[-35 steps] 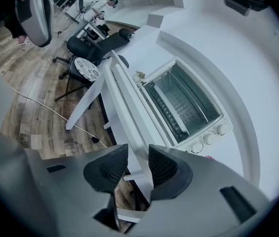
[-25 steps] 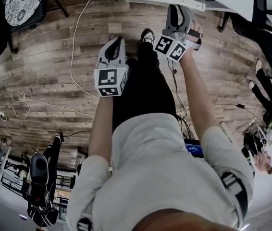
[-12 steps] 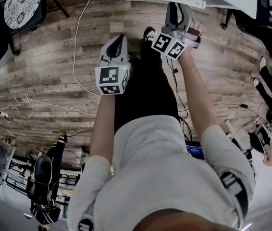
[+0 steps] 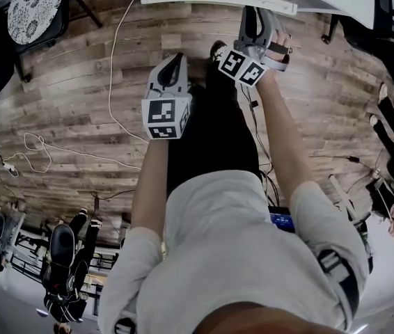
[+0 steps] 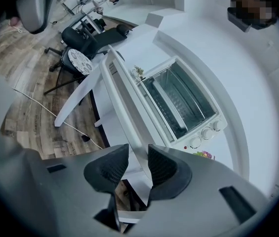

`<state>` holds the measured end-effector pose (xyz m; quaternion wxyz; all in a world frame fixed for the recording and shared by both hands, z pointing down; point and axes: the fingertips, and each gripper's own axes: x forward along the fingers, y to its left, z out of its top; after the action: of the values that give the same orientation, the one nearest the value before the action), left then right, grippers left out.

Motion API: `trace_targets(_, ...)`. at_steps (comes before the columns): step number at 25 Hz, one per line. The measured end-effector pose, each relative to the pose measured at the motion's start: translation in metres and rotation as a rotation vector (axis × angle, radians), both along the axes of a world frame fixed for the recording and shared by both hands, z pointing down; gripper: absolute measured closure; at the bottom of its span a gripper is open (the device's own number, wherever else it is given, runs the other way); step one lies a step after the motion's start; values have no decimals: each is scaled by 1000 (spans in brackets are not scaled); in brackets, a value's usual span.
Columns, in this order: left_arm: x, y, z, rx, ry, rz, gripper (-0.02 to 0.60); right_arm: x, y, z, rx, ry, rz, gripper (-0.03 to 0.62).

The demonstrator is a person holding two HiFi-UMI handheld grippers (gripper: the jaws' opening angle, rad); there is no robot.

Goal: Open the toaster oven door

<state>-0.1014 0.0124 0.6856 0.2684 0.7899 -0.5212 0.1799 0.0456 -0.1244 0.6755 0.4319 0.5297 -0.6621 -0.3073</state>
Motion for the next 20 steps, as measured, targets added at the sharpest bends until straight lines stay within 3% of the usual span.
trace_targets(20, 0, -7, 4, -16, -15, 1, 565, 3, -6, 19, -7, 3, 5, 470)
